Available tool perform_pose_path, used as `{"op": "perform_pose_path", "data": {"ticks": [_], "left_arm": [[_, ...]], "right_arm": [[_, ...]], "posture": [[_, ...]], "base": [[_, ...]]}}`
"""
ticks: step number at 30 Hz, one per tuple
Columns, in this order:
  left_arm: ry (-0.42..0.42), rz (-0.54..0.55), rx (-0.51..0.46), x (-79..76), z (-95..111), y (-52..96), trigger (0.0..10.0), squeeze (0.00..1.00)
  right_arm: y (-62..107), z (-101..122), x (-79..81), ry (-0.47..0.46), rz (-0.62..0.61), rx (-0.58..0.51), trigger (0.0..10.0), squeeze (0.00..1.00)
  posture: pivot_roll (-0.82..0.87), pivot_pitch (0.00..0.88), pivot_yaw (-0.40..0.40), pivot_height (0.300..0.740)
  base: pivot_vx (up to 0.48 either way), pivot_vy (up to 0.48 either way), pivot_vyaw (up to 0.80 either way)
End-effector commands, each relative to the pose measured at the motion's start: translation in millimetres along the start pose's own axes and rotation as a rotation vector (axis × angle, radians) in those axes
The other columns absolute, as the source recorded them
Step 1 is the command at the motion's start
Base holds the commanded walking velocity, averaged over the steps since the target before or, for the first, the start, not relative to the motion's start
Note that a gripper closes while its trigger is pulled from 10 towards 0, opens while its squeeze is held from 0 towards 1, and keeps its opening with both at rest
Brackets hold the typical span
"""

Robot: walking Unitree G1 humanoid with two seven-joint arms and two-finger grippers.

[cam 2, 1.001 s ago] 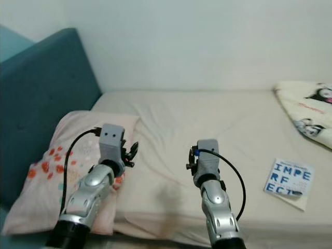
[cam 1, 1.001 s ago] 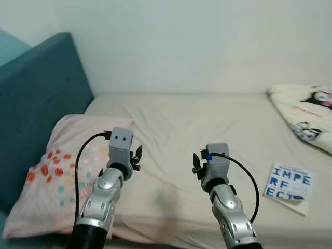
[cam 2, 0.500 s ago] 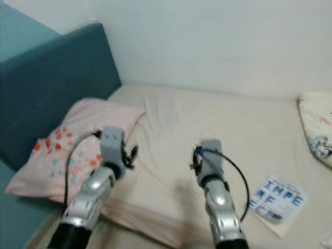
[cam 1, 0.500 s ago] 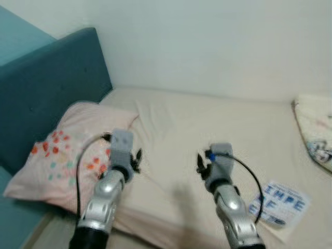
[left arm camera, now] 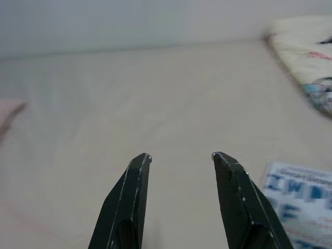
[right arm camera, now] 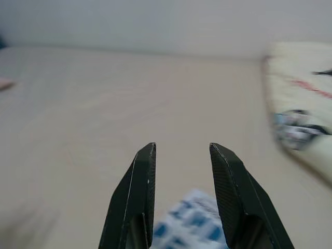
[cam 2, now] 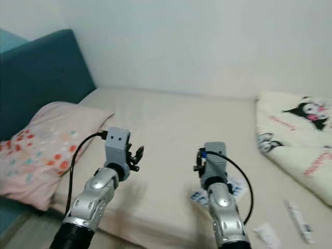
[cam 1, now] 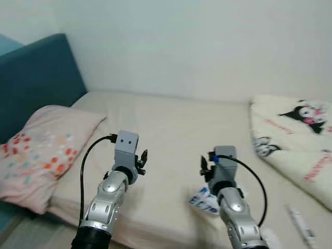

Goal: Clean up the room

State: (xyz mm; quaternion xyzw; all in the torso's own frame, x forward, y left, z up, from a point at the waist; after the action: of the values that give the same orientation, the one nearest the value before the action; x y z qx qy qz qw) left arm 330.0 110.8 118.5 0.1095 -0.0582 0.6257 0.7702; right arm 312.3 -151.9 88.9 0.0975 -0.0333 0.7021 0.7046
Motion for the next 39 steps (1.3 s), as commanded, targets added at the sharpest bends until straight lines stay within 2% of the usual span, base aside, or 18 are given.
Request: {"op": "perform_pose_path", "data": {"ticks": [1, 9, 14, 17, 29, 39], "left_arm": [[-0.012, 0.005, 0.025, 2.7, -6.0, 1.0, 10.0, 0.00], [-0.011, -0.003, 0.025, 1.7, -5.1, 0.0, 10.0, 0.00], [0.031, -0.025, 0.041, -0.1, -6.0, -0.4, 10.0, 0.00], [0.039, -0.074, 0.047, -5.1, -6.3, -1.1, 10.0, 0.00], [0.010, -0.071, 0.047, -6.7, -6.4, -3.3, 10.0, 0.00], [0.008, -0.069, 0.050, -7.9, -9.0, -3.6, 10.0, 0.00]], "right_arm": [[1.6, -5.4, 5.0, -0.019, 0.011, 0.022, 10.0, 0.00], [2.9, -6.7, 2.5, -0.015, -0.004, 0.025, 10.0, 0.00], [4.0, -7.0, 1.7, -0.019, -0.010, 0.025, 10.0, 0.00], [5.3, -7.1, 0.6, -0.025, -0.019, 0.023, 10.0, 0.00], [8.2, -6.0, -5.9, -0.031, -0.047, 0.016, 10.0, 0.00], [9.1, -4.3, -15.6, -0.005, -0.110, -0.004, 10.0, 0.00]], "posture": [[0.01, 0.021, 0.036, 0.734], [0.01, 0.025, 0.048, 0.734], [0.00, 0.025, 0.050, 0.734], [0.00, 0.025, 0.053, 0.734], [-0.01, 0.028, 0.060, 0.734], [-0.01, 0.031, 0.056, 0.734]], "base": [[0.000, -0.480, -0.80], [0.000, -0.480, -0.21], [0.000, -0.288, 0.00], [0.000, 0.475, 0.00], [0.000, 0.479, 0.00], [0.000, 0.000, 0.00]]}}
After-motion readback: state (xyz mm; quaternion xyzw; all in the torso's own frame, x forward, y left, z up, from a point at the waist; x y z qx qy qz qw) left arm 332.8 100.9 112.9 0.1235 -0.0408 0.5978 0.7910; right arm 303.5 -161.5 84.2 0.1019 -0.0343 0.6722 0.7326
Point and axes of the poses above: a point about 5 cm out from each wrist's last joint towards the gripper, its own y axis pointing back from the gripper into the wrist, its own z axis along the axis of the wrist's last joint, x = y × z, the point moved 1 cm from there along -y, pointing out of the wrist towards the gripper, and after that the axes turned 12 degrees about -y, right-handed, at the moved point
